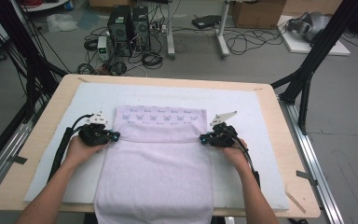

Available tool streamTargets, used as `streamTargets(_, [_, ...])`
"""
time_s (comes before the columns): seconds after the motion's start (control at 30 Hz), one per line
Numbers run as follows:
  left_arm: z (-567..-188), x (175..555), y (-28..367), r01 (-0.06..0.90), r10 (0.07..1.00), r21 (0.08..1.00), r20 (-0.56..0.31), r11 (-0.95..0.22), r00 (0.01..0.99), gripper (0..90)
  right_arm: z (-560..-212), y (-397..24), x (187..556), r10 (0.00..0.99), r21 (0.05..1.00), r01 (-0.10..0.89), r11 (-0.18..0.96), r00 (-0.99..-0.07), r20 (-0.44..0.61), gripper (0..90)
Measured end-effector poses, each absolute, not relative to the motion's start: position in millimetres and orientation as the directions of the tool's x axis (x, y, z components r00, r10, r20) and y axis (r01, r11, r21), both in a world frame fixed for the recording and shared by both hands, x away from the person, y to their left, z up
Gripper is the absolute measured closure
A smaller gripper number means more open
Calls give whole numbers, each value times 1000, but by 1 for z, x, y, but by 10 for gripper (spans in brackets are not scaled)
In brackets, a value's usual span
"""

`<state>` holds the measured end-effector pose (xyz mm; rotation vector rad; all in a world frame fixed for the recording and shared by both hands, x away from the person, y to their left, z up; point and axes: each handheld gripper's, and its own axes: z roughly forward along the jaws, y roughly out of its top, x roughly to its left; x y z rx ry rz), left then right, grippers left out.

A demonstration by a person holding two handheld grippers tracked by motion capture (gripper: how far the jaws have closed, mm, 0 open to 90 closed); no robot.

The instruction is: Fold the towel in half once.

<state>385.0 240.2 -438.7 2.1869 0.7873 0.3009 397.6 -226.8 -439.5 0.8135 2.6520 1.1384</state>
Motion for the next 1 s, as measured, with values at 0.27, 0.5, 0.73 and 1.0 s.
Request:
streamTargets(0.27, [-415,381,248,419,628,798,-67,-432,775,869,-422,-235,396,540,755,406,515,-838,82,857])
streamTargets(0.5, [-390,358,255,383,592,816,-63,-433,803,868,-393,-242,377,501,800,359,481,-861,85,857])
streamTargets(0.73, [-384,296,260,315,547,826,-9,-468,837,869,-380,-245,316,435,814,290,503,-899,51,858])
streamTargets(1.0, [-400,231,262,295,505,814,-2,-501,863,833,-398,-245,250,369,802,271,532,-927,68,809])
